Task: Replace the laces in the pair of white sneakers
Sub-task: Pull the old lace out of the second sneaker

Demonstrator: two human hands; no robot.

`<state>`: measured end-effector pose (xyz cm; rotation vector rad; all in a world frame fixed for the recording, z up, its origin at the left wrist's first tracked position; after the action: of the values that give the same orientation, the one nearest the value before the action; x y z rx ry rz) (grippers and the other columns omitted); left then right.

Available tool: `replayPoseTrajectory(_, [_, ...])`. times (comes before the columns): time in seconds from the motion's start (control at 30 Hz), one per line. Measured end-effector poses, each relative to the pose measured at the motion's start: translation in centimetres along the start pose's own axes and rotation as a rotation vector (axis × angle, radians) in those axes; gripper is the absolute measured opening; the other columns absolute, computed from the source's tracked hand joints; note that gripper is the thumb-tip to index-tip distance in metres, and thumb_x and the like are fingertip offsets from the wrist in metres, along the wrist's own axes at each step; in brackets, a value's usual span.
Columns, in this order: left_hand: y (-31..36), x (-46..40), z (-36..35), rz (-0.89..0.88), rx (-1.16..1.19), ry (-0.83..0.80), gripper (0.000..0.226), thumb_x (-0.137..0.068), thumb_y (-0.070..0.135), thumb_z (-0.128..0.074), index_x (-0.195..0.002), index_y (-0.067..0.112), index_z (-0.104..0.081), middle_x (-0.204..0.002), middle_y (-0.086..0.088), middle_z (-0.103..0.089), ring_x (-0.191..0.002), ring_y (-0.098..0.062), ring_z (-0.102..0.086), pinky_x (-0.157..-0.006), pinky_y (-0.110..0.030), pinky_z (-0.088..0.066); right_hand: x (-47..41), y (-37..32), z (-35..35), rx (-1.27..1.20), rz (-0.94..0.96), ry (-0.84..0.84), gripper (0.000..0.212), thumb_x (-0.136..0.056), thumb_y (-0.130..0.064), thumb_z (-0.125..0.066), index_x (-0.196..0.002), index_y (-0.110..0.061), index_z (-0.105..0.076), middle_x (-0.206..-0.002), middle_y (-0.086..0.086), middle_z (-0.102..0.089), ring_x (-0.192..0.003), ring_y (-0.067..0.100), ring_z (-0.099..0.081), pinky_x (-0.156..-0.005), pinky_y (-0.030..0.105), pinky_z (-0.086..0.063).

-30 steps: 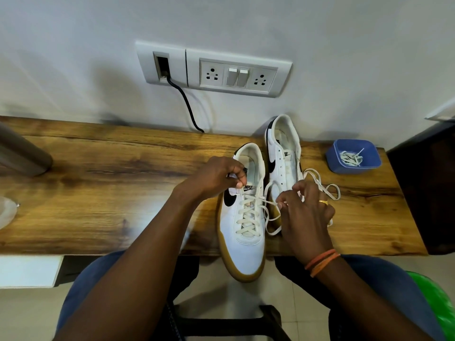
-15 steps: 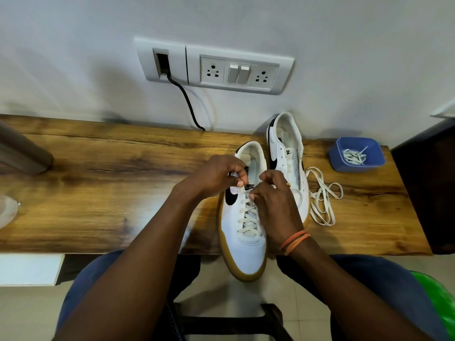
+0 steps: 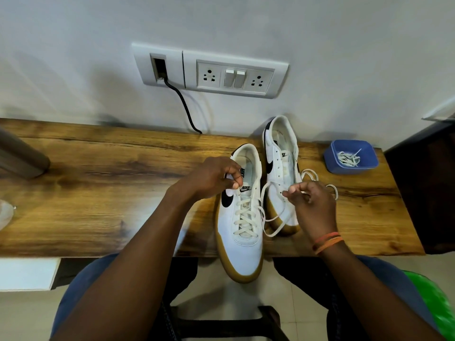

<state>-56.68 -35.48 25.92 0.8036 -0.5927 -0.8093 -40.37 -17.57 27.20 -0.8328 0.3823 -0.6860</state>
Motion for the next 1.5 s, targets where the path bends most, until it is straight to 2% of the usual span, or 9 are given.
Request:
replayPoseTrajectory(0.13, [1.7, 0.3, -1.2, -0.009, -0.159, 0.06, 0.014, -0.083, 0.021, -0.072, -0.095, 0.025, -0.077, -0.127, -0.002, -0.059, -0.127, -0.016, -0.043, -0.108, -0.028, -0.029, 0.2, 0.7, 1.0, 0.197, 0.093, -0.293, 0.017, -0.08, -0.009, -0.076, -0.071, -0.023, -0.072, -0.08, 0.003, -0.069, -0.079, 0.015, -0.064, -0.076, 0.03, -0.049])
replayPoseTrajectory(0.27, [2.4, 0.5, -3.3, 0.064, -0.415, -0.026, 0.018, -0.079, 0.041, -0.073, -0.097, 0.036, -0.075, -0.156, 0.0, -0.026, -0.149, -0.031, 0.008, -0.114, -0.062, 0.009, 0.5, 0.4, -0.3, 0.278, 0.184, -0.4, 0.007, -0.079, -0.01, -0.076, -0.077, -0.016, -0.077, -0.083, 0.002, -0.066, -0.078, 0.012, -0.059, -0.074, 0.024, -0.046])
replayPoseTrajectory(0.47, [2.6, 0.3, -4.0, 0.102, -0.444, 0.048, 0.011, -0.079, 0.036, -0.073, -0.09, 0.034, -0.074, -0.153, 0.005, -0.029, -0.147, -0.026, 0.004, -0.112, -0.056, 0.002, -2.0, -1.3, -2.4, 0.197, 0.452, -0.391, 0.04, -0.093, -0.004, -0.055, -0.128, -0.021, -0.063, -0.093, 0.003, -0.061, -0.087, 0.013, -0.058, -0.079, 0.017, -0.046])
replayPoseTrajectory(0.63, [3.1, 0.4, -4.4, 0.118, -0.466, 0.113, 0.011, -0.075, 0.035, -0.073, -0.086, 0.033, -0.074, -0.144, 0.008, -0.031, -0.14, -0.02, -0.001, -0.103, -0.041, -0.001, -2.3, -1.0, -4.1, 0.324, 0.563, -0.519, 0.023, -0.092, -0.012, -0.057, -0.106, -0.023, -0.072, -0.081, 0.0, -0.053, -0.075, 0.022, -0.058, -0.063, 0.043, -0.051])
replayPoseTrajectory(0.83, [3.6, 1.6, -0.7, 0.112, -0.487, 0.047, 0.009, -0.074, 0.039, -0.076, -0.082, 0.033, -0.073, -0.107, 0.007, -0.03, -0.112, -0.018, -0.023, -0.083, -0.033, -0.016, -4.6, -0.9, -3.7, 0.178, 0.41, -0.673, 0.014, -0.09, -0.017, -0.067, -0.099, -0.021, -0.076, -0.091, -0.004, -0.071, -0.085, 0.009, -0.065, -0.08, 0.035, -0.053])
replayPoseTrajectory(0.93, [3.1, 2.7, -0.1, 0.187, -0.458, -0.092, 0.01, -0.076, 0.035, -0.076, -0.085, 0.033, -0.072, -0.109, 0.004, -0.035, -0.115, -0.021, -0.027, -0.09, -0.035, -0.024, -5.0, -0.9, -3.8, 0.103, 0.332, -0.722, 0.012, -0.09, -0.017, -0.069, -0.099, -0.02, -0.076, -0.091, -0.003, -0.073, -0.082, 0.011, -0.068, -0.077, 0.032, -0.054])
replayPoseTrajectory(1.13, [3.8, 1.0, -1.3, 0.035, -0.51, 0.257, 0.035, -0.071, 0.065, -0.066, -0.098, 0.042, -0.066, -0.117, 0.007, -0.03, -0.108, -0.012, -0.018, -0.084, -0.032, -0.014, -5.7, -0.7, -4.1, 0.103, 0.291, -0.643, 0.023, -0.09, -0.036, -0.068, -0.108, -0.024, -0.076, -0.078, -0.014, -0.068, -0.074, -0.001, -0.062, -0.068, 0.014, -0.045])
replayPoseTrajectory(1.23, [3.6, 0.5, -3.0, 0.008, -0.651, 0.168, 0.033, -0.077, 0.057, -0.068, -0.105, 0.04, -0.071, -0.133, 0.004, -0.031, -0.127, -0.021, -0.013, -0.091, -0.038, -0.013, -5.9, -1.1, -4.5, 0.12, 0.296, -0.638, 0.016, -0.088, -0.03, -0.07, -0.099, -0.02, -0.078, -0.078, -0.013, -0.069, -0.073, 0.0, -0.063, -0.066, 0.011, -0.043])
replayPoseTrajectory(1.5, [3.1, 0.4, -2.6, 0.044, -0.531, 0.204, 0.025, -0.069, 0.047, -0.061, -0.074, 0.028, -0.076, -0.12, 0.011, -0.041, -0.123, -0.022, -0.022, -0.087, -0.038, -0.015, -6.2, -1.4, -4.2, 0.094, 0.249, -0.624, 0.011, -0.088, -0.024, -0.071, -0.084, -0.017, -0.078, -0.079, -0.008, -0.074, -0.074, 0.003, -0.067, -0.069, 0.015, -0.049])
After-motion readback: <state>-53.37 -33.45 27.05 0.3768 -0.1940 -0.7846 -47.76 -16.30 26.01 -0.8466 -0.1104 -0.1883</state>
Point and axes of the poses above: each hand's wrist, its own x-axis away from the middle knuckle, its own z-axis out of the back of the hand, y = z × x, the point moved 2 cm from there along -x, towards the middle knuckle
